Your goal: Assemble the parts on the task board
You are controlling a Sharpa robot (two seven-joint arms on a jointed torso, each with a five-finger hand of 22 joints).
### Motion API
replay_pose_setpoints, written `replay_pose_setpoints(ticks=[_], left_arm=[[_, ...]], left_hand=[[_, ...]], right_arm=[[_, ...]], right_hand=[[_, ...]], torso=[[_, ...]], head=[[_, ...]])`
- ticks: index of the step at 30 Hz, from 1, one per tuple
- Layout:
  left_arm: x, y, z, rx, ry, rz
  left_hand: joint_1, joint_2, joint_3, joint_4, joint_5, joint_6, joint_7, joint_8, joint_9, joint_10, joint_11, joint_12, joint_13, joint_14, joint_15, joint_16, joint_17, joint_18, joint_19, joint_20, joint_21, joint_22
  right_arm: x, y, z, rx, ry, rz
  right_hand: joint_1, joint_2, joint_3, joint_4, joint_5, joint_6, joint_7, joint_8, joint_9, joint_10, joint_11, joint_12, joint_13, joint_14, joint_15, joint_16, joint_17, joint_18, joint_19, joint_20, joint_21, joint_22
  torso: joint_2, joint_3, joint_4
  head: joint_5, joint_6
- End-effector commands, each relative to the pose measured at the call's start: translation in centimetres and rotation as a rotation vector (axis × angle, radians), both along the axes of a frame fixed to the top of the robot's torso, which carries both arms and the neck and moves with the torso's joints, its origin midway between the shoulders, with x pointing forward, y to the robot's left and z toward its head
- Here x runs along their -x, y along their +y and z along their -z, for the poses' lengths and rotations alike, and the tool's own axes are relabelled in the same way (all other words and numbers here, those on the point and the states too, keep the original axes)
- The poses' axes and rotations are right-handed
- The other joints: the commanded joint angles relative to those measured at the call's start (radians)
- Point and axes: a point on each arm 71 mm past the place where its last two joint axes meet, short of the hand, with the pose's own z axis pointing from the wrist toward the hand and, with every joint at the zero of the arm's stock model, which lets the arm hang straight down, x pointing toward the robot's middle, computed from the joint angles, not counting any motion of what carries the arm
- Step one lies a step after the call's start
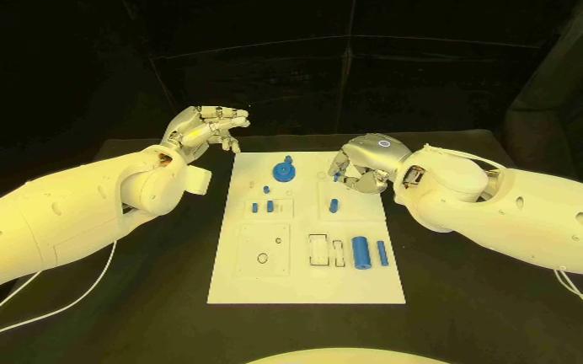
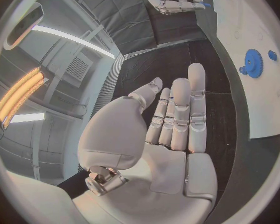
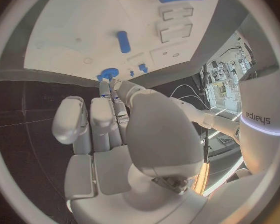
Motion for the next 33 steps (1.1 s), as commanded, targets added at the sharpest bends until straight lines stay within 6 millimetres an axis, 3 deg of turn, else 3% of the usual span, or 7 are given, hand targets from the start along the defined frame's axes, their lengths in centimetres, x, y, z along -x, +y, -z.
replay_pose_setpoints(ticks=[1,6,10,15,22,33], left_arm=[[0.0,-0.1,-0.1,0.006,-0.002,0.001],[0.1,-0.3,-0.2,0.008,-0.003,0.006],[0.2,-0.5,-0.2,0.011,-0.004,0.011],[0.4,-0.7,-0.3,0.014,-0.006,0.015],[0.4,-0.7,-0.3,0.014,-0.006,0.017],[0.4,-0.9,-0.3,0.018,-0.008,0.024]], left_hand=[[0.006,0.0,-0.003,-0.004,0.004,-0.009,0.001,-0.002,-0.001,-0.006,-0.002,0.005,-0.002,-0.007,-0.001,-0.001,-0.001,0.013,-0.001,0.006,-0.006,-0.001],[0.008,0.0,-0.003,-0.005,0.005,-0.01,0.001,-0.001,0.0,-0.008,-0.002,0.007,-0.001,-0.008,0.0,-0.001,-0.002,0.013,-0.001,0.006,-0.007,-0.002],[0.008,0.0,-0.003,-0.005,0.005,-0.01,0.001,-0.001,0.0,-0.008,-0.002,0.007,-0.001,-0.008,0.0,-0.001,-0.002,0.013,-0.001,0.006,-0.007,-0.002],[0.008,0.0,-0.003,-0.005,0.005,-0.01,0.001,-0.001,0.0,-0.008,-0.002,0.007,-0.001,-0.008,0.0,-0.001,-0.002,0.013,-0.001,0.006,-0.007,-0.002],[0.009,0.001,-0.003,-0.006,0.005,-0.01,0.002,0.0,0.0,-0.009,-0.002,0.009,-0.001,-0.008,0.0,-0.001,-0.002,0.013,-0.001,0.006,-0.008,-0.002],[0.011,0.002,-0.003,-0.007,0.005,-0.011,0.002,0.001,0.0,-0.01,-0.002,0.011,-0.001,-0.009,0.0,0.0,-0.003,0.013,-0.001,0.006,-0.008,-0.003]], right_arm=[[1.0,1.6,-0.9,-0.069,-0.006,-0.04],[1.8,4.4,-1.2,-0.094,0.013,-0.108],[2.0,6.3,-0.9,-0.089,0.03,-0.146],[3.1,8.6,1.4,-0.051,0.082,-0.2],[4.0,10.0,4.1,-0.02,0.129,-0.239],[4.0,10.8,5.7,0.003,0.157,-0.254]], right_hand=[[-0.01,0.001,0.007,-0.001,0.001,0.001,0.005,-0.005,-0.001,0.004,0.005,-0.005,-0.002,0.027,-0.006,0.006,0.003,-0.019,0.006,0.002,0.007,0.003],[-0.011,0.0,0.009,-0.002,0.001,0.001,0.006,-0.006,-0.001,0.004,0.005,-0.006,-0.002,0.027,-0.006,0.006,0.002,-0.019,0.006,0.002,0.007,0.002],[-0.012,0.0,0.011,-0.003,0.001,0.0,0.006,-0.007,-0.001,0.003,0.006,-0.007,-0.002,0.027,-0.005,0.006,0.002,-0.019,0.006,0.002,0.007,0.003],[-0.012,-0.001,0.013,-0.007,0.003,-0.001,0.007,-0.009,-0.002,0.002,0.006,-0.008,-0.003,0.026,-0.005,0.007,0.001,-0.018,0.005,0.003,0.007,0.001],[-0.013,-0.002,0.016,-0.011,0.004,-0.002,0.008,-0.01,-0.002,0.002,0.007,-0.009,-0.003,0.026,-0.004,0.007,0.001,-0.018,0.005,0.003,0.008,0.002],[-0.014,-0.002,0.018,-0.013,0.006,-0.003,0.009,-0.011,-0.002,0.001,0.008,-0.01,-0.004,0.026,-0.004,0.008,0.001,-0.018,0.004,0.003,0.008,0.002]], torso=[[0.001,-0.0012,0.0026],[0.001,0.0003,-0.0001],[0.002,-0.0015,0.0007],[0.003,-0.0004,0.001],[0.003,0.001,0.0023],[0.003,-0.0001,0.0002]], head=[[0.006,0.0],[0.023,-0.004],[0.031,-0.012],[0.053,-0.024],[0.077,-0.036],[0.1,-0.054]])
